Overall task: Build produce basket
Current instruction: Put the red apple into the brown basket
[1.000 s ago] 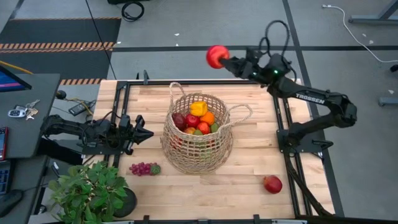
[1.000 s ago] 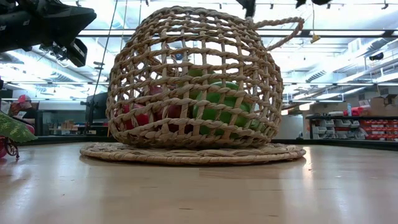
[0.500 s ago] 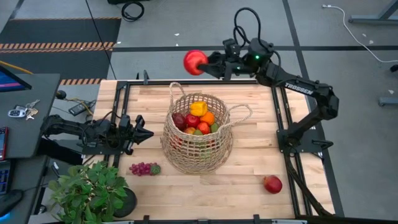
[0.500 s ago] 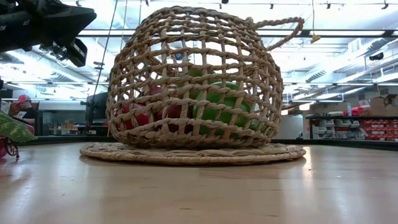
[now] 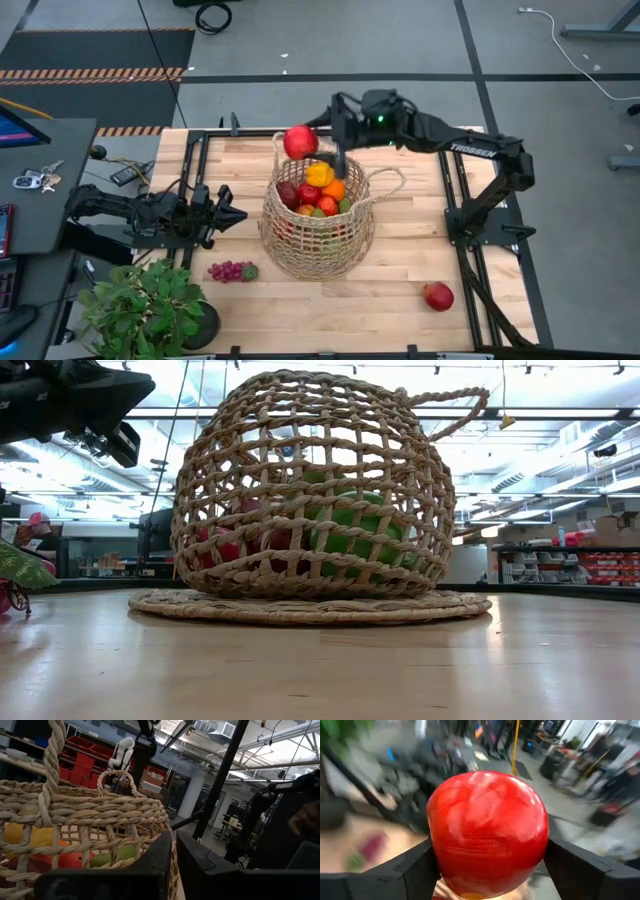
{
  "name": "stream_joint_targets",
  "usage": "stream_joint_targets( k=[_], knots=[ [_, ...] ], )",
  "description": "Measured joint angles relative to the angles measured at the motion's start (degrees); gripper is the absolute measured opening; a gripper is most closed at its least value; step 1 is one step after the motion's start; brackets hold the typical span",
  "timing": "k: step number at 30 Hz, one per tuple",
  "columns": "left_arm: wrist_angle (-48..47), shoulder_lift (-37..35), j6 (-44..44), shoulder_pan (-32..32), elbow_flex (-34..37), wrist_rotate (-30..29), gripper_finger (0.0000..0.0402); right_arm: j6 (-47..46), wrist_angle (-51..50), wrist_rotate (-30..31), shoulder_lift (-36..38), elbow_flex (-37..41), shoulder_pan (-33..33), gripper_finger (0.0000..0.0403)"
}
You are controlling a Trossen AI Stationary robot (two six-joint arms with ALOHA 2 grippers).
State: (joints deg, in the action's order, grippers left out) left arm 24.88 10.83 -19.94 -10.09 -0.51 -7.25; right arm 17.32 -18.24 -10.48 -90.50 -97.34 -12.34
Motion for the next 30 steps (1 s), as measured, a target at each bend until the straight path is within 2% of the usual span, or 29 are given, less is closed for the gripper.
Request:
stream_joint_targets(
  k=[5,10,19,24,27,30],
  knots=[
    [0.03,0.02,0.01,0.01,0.02,0.01,0.0028,18.74,-2.81,13.66,-1.25,-0.04,4.25,0.0325],
    [0.09,0.02,-0.01,0.01,0.0,0.0,0.0034,33.27,-4.23,26.22,-2.39,0.0,7.9,0.0325],
    [0.07,0.0,-0.01,0.01,0.02,-0.01,0.0029,48.34,-3.71,38.95,-4.16,0.0,12.27,0.0324],
    [-0.03,0.0,0.0,0.0,0.0,0.01,0.0031,45.44,-3.79,39.95,-4.63,0.03,12.9,0.0324],
    [0.03,0.0,0.01,-0.01,0.01,0.01,0.0035,33.68,-3.73,39.46,-4.66,0.03,12.36,0.0324],
    [0.03,0.0,0.01,0.0,0.01,-0.01,0.0035,16.9,-5.06,38.43,-4.66,0.03,11.16,0.0324]
  ],
)
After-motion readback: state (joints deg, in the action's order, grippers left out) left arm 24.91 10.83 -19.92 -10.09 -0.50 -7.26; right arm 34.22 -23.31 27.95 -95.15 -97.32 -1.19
